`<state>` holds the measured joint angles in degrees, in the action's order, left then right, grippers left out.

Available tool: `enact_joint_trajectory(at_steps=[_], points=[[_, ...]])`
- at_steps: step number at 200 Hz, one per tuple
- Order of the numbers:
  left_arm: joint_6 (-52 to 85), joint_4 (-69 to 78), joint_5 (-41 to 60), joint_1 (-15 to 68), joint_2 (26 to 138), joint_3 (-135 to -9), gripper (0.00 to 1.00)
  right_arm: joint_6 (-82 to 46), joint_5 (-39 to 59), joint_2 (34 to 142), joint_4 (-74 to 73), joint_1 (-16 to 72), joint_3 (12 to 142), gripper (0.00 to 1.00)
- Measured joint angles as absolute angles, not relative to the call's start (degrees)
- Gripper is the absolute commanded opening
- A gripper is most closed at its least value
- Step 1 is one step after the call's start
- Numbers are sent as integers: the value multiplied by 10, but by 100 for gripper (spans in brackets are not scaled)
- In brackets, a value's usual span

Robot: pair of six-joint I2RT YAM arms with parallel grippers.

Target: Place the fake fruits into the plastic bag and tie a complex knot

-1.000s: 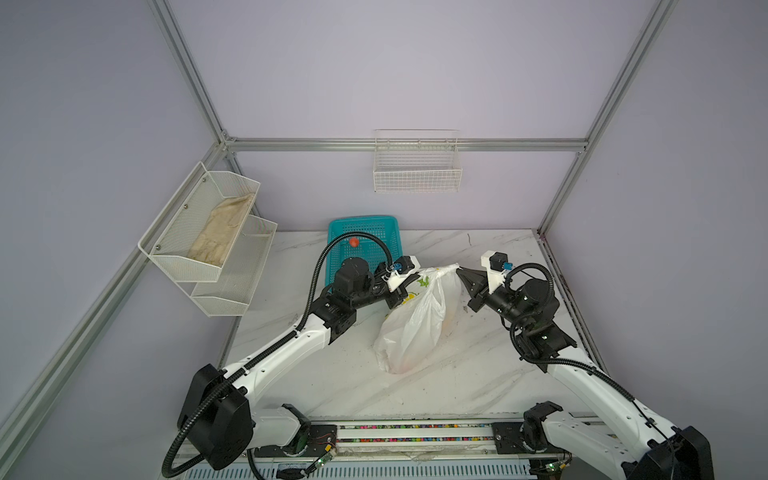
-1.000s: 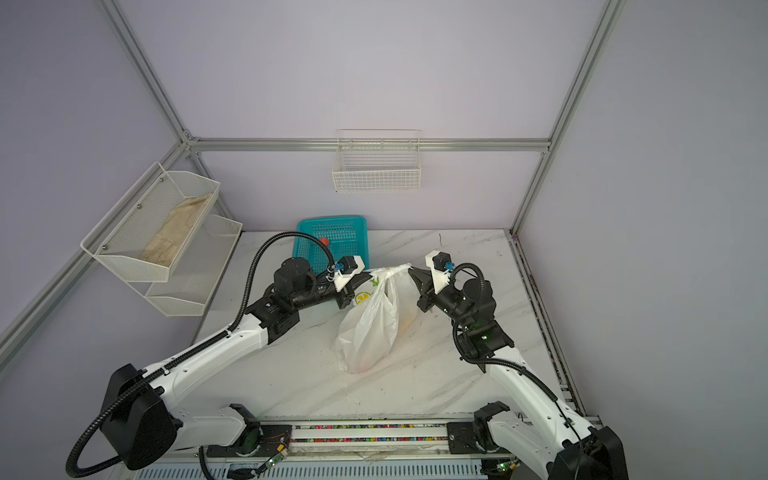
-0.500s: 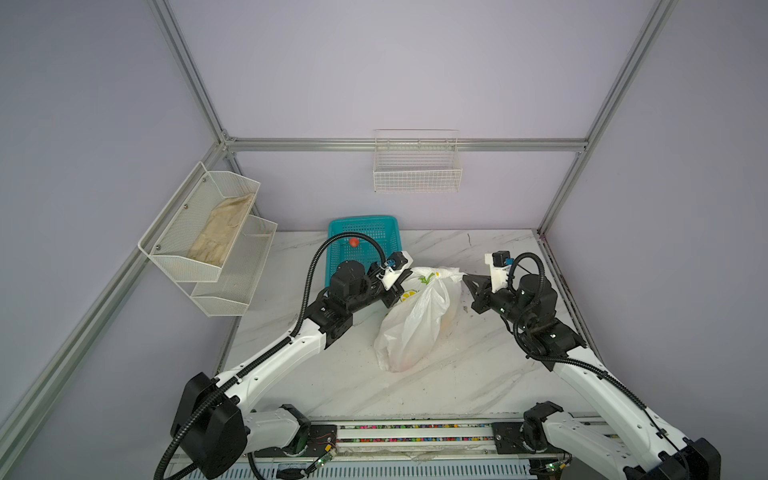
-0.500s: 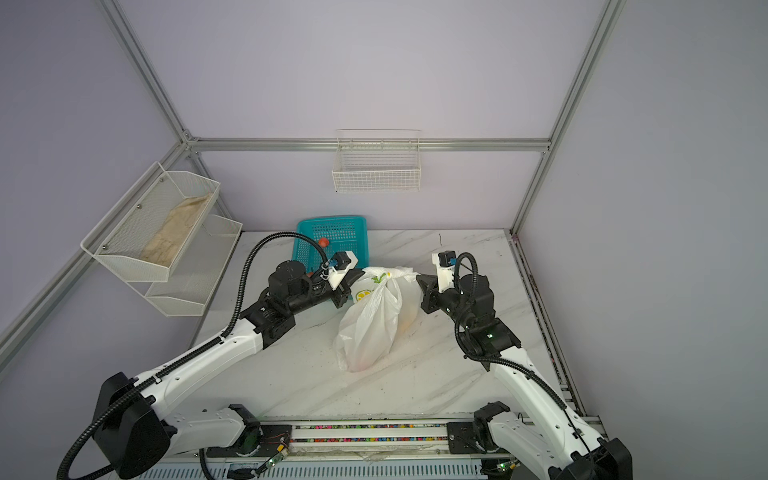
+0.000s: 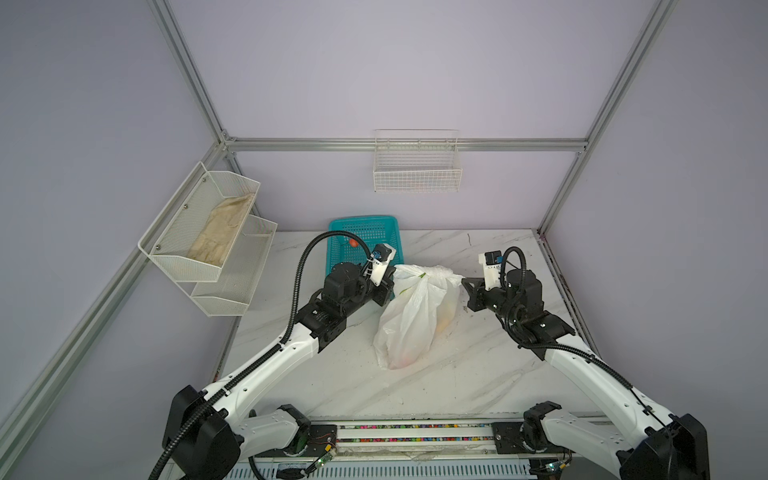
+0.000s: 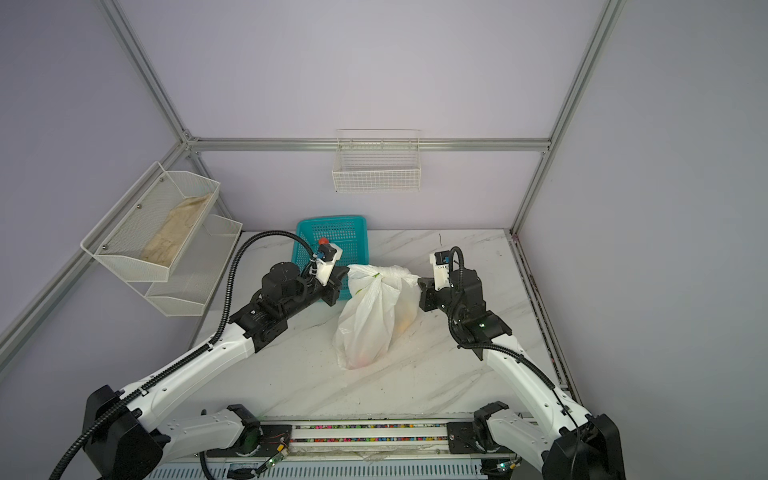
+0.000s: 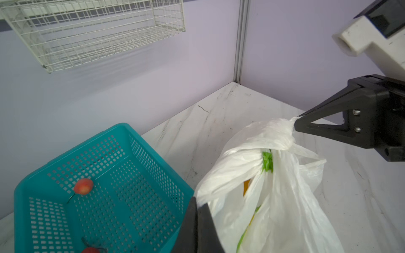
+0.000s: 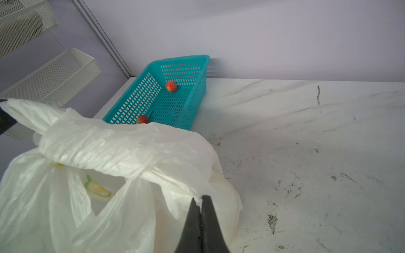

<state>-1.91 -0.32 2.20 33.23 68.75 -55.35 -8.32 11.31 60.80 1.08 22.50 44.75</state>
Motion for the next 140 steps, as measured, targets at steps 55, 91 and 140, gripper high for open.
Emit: enact_joint_trajectory(at_steps=[55, 91, 140], points=[[13, -10, 27, 320, 688, -545, 0, -68, 173, 615, -11, 225, 428, 0], [23, -1, 48, 319, 688, -545, 0, -67, 216, 619, -22, 225, 422, 17], [25, 6, 58, 319, 688, -545, 0, -68, 250, 620, -34, 224, 422, 31]])
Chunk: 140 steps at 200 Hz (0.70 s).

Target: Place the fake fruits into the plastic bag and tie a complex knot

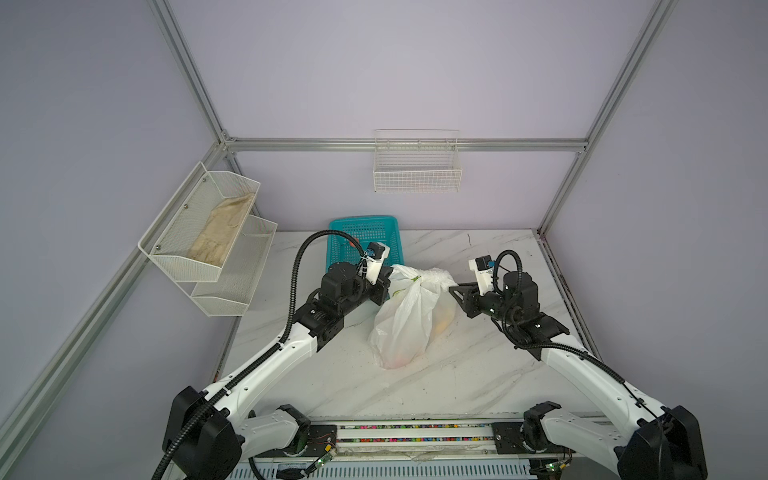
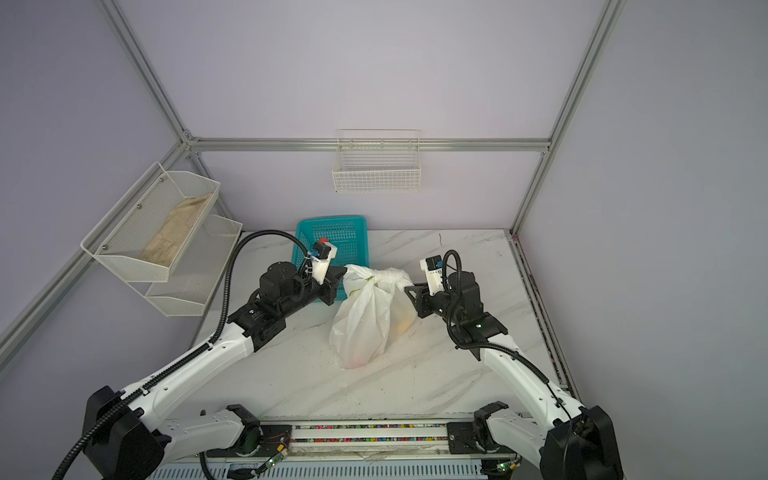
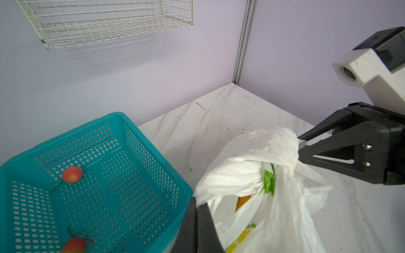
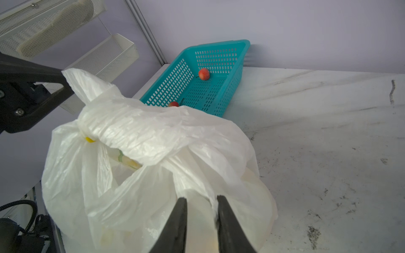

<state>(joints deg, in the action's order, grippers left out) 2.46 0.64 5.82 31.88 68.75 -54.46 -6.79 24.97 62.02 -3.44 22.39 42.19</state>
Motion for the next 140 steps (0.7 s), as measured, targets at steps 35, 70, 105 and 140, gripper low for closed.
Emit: enact_joint_trajectory(at_steps=[35, 70, 105, 140], points=[[25, 8, 60, 319, 688, -545, 0, -69, 260, 634, -45, 224, 422, 34], [25, 8, 62, 319, 688, -545, 0, -67, 269, 657, -55, 224, 422, 34], [24, 7, 64, 319, 688, -545, 0, -60, 273, 675, -58, 224, 424, 34], [24, 8, 64, 319, 688, -545, 0, -52, 272, 678, -62, 223, 428, 34]])
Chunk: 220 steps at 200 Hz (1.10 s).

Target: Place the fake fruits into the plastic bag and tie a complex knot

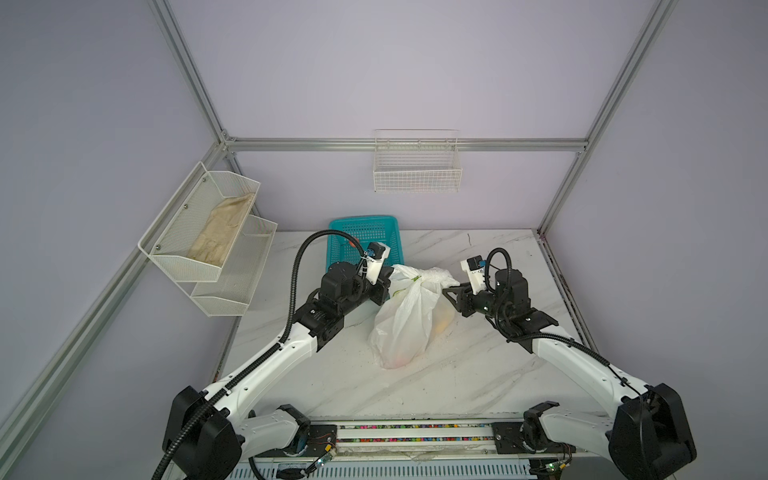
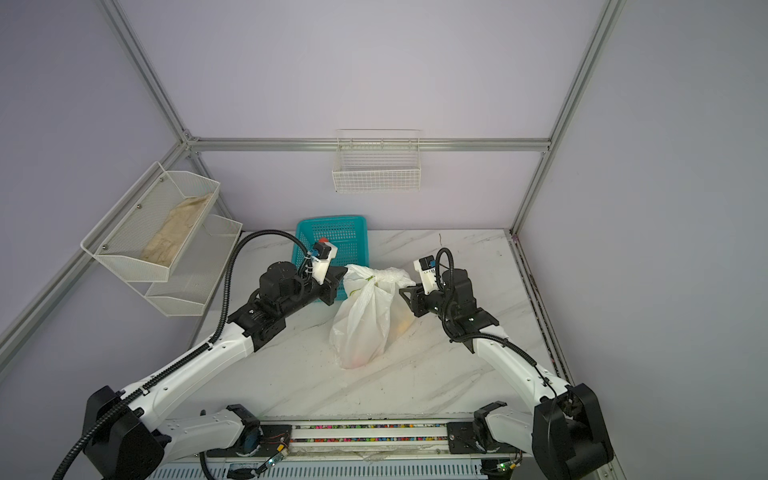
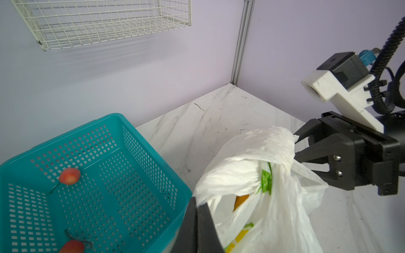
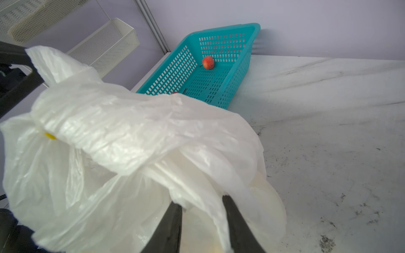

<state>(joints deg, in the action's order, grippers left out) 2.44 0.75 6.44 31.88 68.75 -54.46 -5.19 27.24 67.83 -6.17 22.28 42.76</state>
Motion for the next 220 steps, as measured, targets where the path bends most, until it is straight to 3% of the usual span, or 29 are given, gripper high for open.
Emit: enact_joint_trajectory(at_steps=[164, 194, 220], points=[[24, 8, 70, 319, 688, -545, 0, -55, 326, 691, -103, 190, 446, 36], [24, 8, 71, 319, 688, -545, 0, -57, 343, 698, -114, 190, 448, 31], [24, 7, 70, 319, 688, -545, 0, -58, 349, 699, -118, 189, 448, 14]])
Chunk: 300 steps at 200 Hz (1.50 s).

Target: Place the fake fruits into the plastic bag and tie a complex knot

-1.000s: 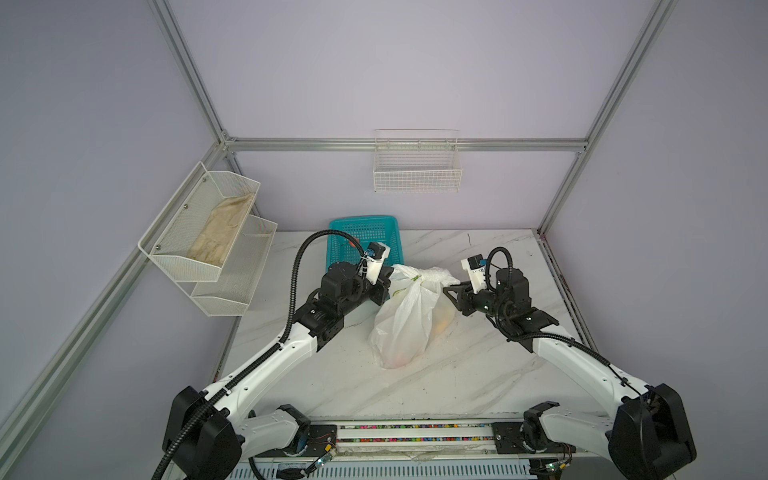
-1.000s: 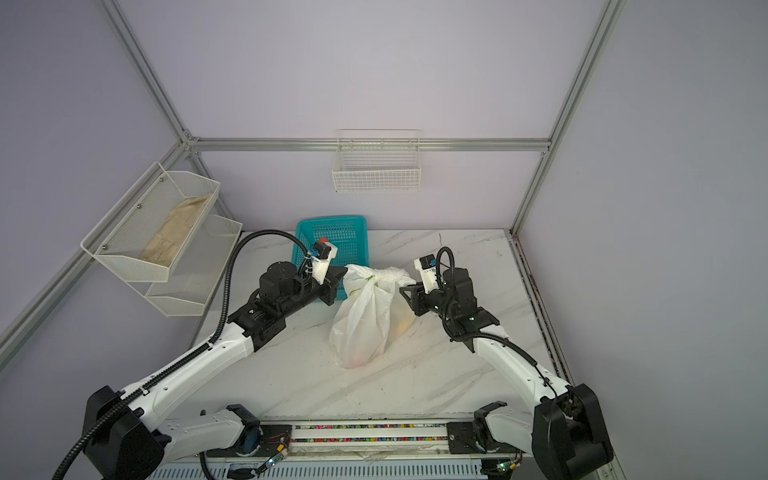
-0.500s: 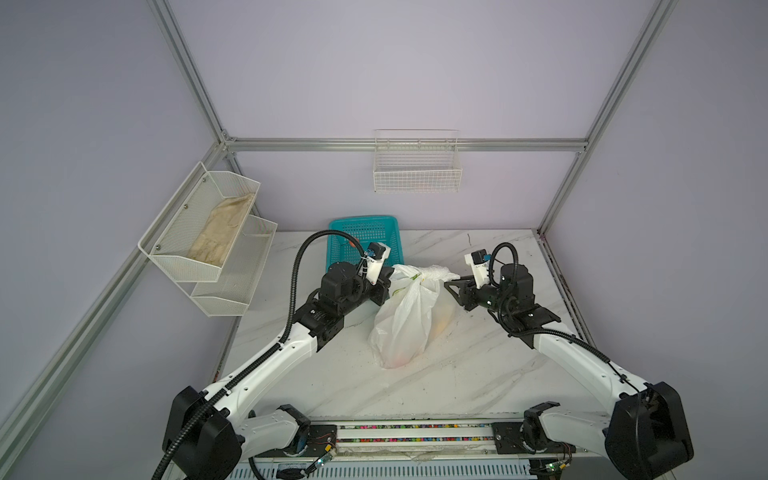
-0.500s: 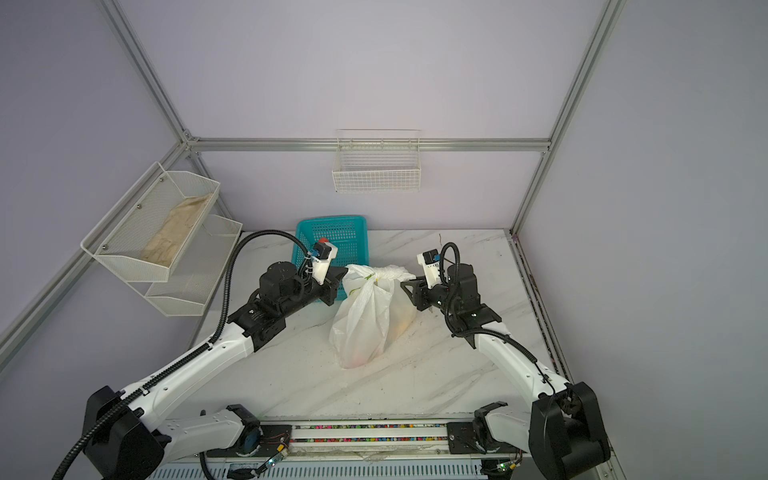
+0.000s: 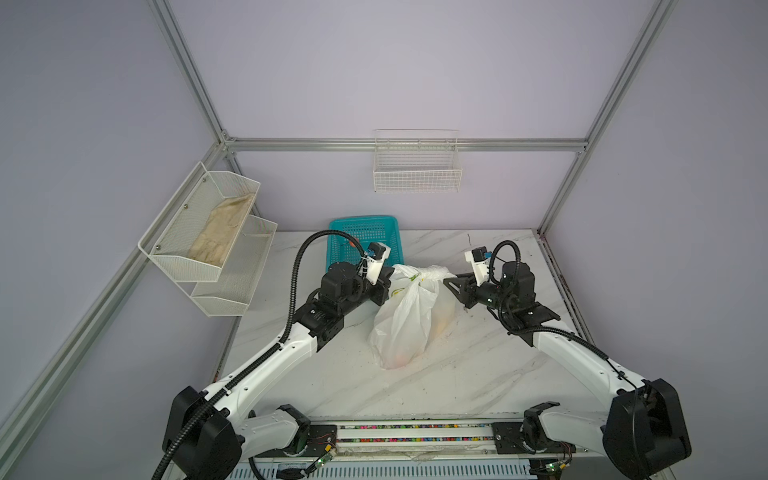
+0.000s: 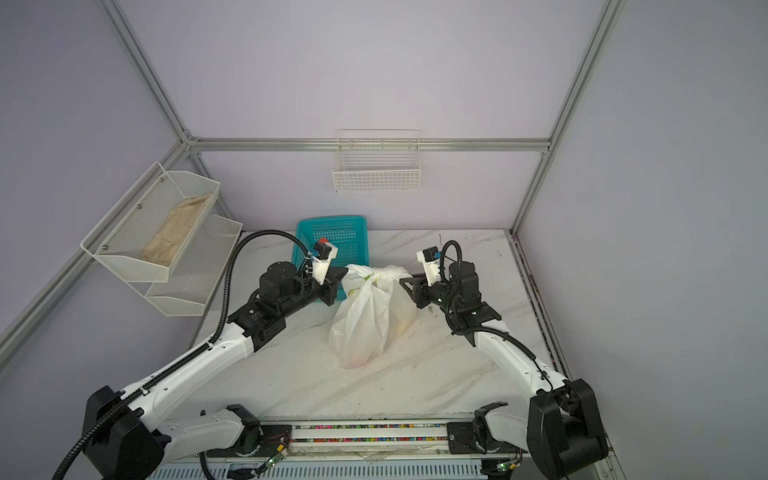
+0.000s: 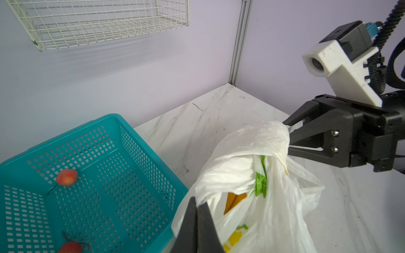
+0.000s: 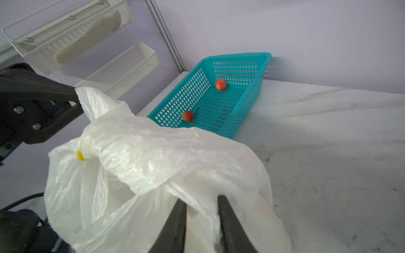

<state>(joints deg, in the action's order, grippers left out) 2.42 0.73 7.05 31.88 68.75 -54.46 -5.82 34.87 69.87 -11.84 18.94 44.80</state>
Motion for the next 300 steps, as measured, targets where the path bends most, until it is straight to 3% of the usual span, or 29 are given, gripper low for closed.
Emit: enact_joint_trajectory(at_steps=[23, 98, 133, 173, 219, 276, 300], points=[[24, 7, 66, 319, 687, -545, 0, -67, 340, 698, -119, 189, 448, 0], [26, -25, -54, 312, 664, -532, 0, -98, 243, 627, -28, 190, 435, 0], [58, -25, -95, 225, 664, -479, 0, -120, 215, 615, -4, 135, 374, 0], [91, -9, -35, 208, 664, -468, 0, -142, 218, 637, 0, 116, 352, 0], [179, 90, 122, 223, 652, -461, 41, -150, 242, 630, -18, 116, 352, 0], [251, 154, 233, 281, 728, -490, 65, -157, 263, 632, -36, 116, 352, 0], [261, 153, 247, 294, 774, -520, 68, -157, 269, 634, -37, 116, 354, 0]])
